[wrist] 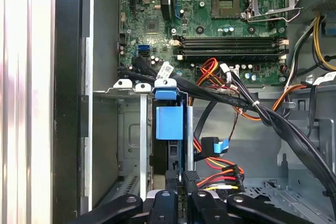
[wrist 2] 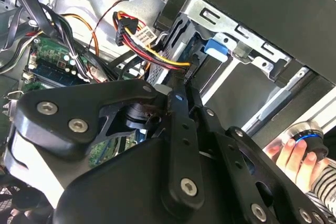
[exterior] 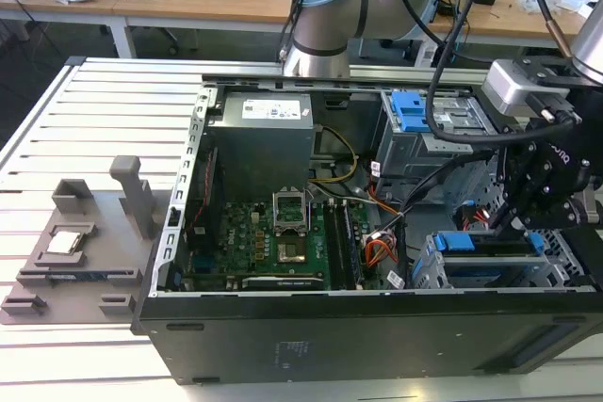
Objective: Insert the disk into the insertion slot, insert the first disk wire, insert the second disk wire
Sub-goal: 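Insert the first disk wire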
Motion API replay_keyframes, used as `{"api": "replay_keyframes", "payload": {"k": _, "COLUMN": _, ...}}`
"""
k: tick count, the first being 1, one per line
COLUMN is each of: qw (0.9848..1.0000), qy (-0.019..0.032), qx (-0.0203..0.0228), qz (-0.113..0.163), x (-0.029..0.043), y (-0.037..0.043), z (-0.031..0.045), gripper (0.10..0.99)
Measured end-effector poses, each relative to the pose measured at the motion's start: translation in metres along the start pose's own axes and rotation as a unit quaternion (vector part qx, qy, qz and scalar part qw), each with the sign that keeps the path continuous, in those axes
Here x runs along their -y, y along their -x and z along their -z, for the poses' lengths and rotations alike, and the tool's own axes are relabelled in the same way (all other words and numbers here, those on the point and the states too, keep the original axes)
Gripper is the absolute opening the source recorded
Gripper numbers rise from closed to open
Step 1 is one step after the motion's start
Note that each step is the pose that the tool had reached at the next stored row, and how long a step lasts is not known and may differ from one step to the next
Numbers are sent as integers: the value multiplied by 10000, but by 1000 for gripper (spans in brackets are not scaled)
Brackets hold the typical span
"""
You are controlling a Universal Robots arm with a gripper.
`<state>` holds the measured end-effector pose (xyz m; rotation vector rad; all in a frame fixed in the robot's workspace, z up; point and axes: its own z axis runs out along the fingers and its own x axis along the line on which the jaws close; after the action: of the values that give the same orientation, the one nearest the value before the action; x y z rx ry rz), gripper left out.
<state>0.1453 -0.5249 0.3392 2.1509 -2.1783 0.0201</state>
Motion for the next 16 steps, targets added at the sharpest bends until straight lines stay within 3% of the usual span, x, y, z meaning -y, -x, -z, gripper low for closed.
{"api": "replay_keyframes", "payload": {"k": 9, "qw": 10000, "qy": 1, "qx": 4, "qz": 1, "x": 3, "y": -27, "z": -52, "gripper": 180}}
{"api": "replay_keyframes", "payload": {"k": 10, "qw": 10000, "qy": 1, "qx": 2, "qz": 1, "x": 3, "y": -27, "z": -48, "gripper": 243}}
{"api": "replay_keyframes", "payload": {"k": 16, "qw": 10000, "qy": 1, "qx": -6, "qz": 1, "x": -10, "y": -31, "z": 203, "gripper": 243}}
